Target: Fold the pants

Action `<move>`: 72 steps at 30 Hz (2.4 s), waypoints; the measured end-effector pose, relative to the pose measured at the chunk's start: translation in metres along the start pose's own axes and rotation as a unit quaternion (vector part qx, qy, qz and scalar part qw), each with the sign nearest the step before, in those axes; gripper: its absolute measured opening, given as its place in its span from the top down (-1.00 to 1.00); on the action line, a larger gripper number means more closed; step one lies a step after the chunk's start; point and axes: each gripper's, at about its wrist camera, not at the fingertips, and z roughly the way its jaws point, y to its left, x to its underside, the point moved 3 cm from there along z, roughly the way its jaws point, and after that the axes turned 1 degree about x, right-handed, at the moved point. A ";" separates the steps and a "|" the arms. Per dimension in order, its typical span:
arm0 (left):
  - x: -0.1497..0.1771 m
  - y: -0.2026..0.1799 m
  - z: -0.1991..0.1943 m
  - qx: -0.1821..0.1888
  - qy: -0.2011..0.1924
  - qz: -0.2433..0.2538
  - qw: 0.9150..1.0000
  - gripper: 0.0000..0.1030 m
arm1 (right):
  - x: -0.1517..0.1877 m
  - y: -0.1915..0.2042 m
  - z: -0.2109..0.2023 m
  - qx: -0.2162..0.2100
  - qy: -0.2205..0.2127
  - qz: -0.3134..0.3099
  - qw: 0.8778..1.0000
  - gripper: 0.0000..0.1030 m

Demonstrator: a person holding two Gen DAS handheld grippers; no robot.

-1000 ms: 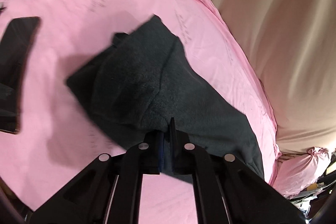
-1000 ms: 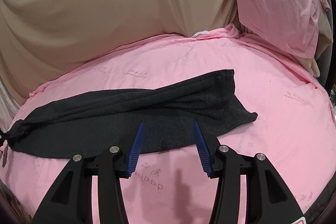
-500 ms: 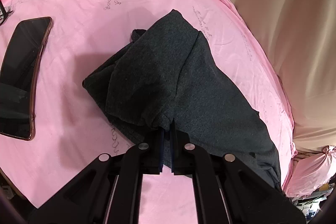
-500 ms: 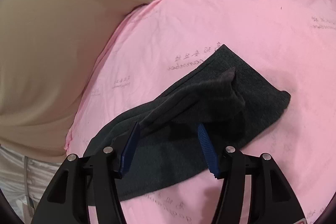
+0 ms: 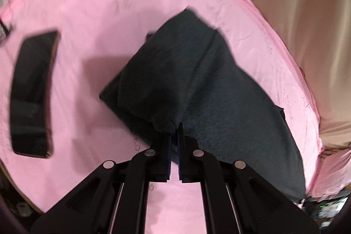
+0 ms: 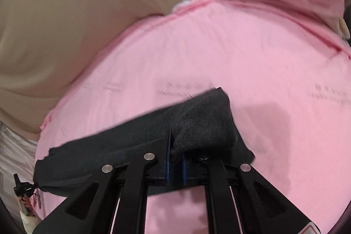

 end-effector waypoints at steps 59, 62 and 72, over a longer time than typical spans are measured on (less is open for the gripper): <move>0.099 -0.078 0.017 -0.014 0.011 0.279 0.960 0.24 | 0.140 0.540 0.208 -0.141 0.110 -0.457 0.871 0.38; 0.099 -0.094 -0.003 0.027 -0.014 0.292 0.956 -0.05 | 0.150 0.552 0.221 -0.137 0.121 -0.476 0.860 0.82; 0.074 -0.078 0.023 -0.023 -0.002 0.280 0.960 -0.44 | 0.132 0.564 0.231 -0.133 0.088 -0.486 0.859 0.91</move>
